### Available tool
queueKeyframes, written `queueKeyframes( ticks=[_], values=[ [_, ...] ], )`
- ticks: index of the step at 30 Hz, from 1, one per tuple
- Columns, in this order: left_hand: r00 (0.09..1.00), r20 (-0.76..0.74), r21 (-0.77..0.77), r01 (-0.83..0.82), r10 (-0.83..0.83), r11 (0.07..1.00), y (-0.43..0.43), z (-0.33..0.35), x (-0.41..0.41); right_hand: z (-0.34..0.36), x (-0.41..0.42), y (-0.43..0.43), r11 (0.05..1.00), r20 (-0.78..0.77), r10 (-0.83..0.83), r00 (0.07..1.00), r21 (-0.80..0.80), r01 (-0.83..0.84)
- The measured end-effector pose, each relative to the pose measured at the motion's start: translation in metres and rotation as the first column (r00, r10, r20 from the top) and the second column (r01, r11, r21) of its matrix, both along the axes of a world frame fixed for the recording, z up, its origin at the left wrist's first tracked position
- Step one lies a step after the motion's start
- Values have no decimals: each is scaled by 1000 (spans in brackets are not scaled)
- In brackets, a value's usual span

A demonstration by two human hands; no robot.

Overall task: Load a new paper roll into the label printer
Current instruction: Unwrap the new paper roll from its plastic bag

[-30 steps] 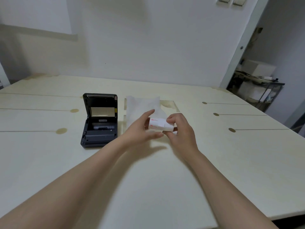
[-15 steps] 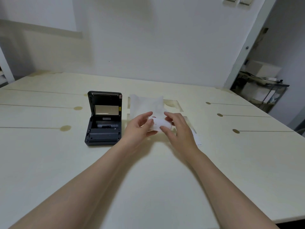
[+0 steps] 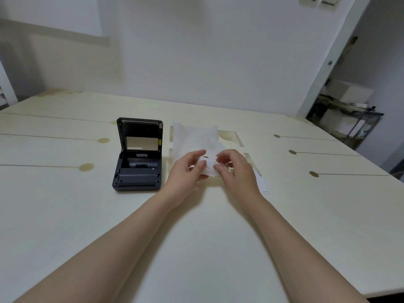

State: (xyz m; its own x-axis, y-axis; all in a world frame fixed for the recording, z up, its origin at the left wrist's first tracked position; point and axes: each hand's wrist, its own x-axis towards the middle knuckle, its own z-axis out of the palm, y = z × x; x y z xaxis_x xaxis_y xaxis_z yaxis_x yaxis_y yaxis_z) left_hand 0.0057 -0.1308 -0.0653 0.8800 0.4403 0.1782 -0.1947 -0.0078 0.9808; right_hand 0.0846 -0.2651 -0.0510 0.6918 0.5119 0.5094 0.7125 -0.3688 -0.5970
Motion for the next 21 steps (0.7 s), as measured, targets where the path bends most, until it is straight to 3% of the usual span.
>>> queueKeyframes(
  ticks=[8, 12, 15, 21],
  values=[
    [999, 3, 26, -43, 43, 999, 2, 1, 3, 3, 2, 4, 1000, 46, 0, 999, -1, 0],
    [983, 7, -104, -184, 186, 977, 6, 0, 8, 6, -1, 2, 980, -166, 77, 983, 194, -44],
    [934, 29, -189, -345, 356, 919, 13, 0, 13, 5, 6, 6, 942, -296, 2, 955, 322, 98],
    [885, 76, -310, -417, 460, 854, 13, 1, 18, 7, 38, 23, 950, -262, -304, 916, -15, 311]
  ],
)
